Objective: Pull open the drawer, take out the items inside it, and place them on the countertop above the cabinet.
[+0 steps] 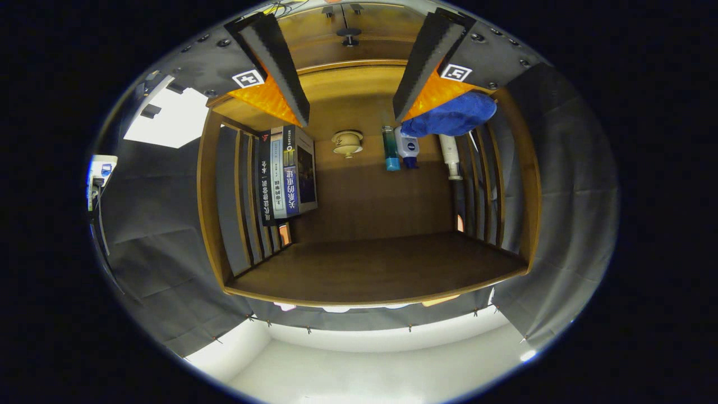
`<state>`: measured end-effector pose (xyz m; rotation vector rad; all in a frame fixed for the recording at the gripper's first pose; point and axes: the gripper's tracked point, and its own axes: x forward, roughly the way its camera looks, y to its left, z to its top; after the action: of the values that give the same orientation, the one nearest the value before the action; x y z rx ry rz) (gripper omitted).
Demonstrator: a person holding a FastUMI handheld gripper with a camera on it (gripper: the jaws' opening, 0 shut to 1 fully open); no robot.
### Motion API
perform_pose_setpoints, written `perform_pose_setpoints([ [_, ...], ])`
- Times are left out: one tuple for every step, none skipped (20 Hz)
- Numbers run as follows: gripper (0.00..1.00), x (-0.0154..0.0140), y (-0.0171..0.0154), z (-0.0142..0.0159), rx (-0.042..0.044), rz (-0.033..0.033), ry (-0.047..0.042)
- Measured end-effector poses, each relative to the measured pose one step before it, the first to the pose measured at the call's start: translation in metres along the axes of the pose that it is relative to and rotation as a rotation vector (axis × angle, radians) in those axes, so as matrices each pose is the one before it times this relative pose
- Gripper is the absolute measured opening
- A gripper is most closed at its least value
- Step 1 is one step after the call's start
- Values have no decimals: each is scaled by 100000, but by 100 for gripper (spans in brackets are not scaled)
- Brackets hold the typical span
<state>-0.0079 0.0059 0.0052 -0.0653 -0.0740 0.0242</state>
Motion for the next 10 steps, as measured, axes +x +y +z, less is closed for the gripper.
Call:
perform_pose_setpoints([
  [98,98,193,-380,790,750,451],
  [98,82,209,-493,799,731,504],
  [98,166,54,-570,686,283,590],
  [98,199,-92,-614,366,94,917],
  [98,221,-47,-716,153,153,795],
  [98,82,39,-601,-74,208,540],
  [98,162,23,-573,-167,121,-86],
  [98,132,-60,-687,-391,111,14],
  [98,140,-26,-681,-656,300,456],
  [98,232,-17,-793,-767,250,279],
])
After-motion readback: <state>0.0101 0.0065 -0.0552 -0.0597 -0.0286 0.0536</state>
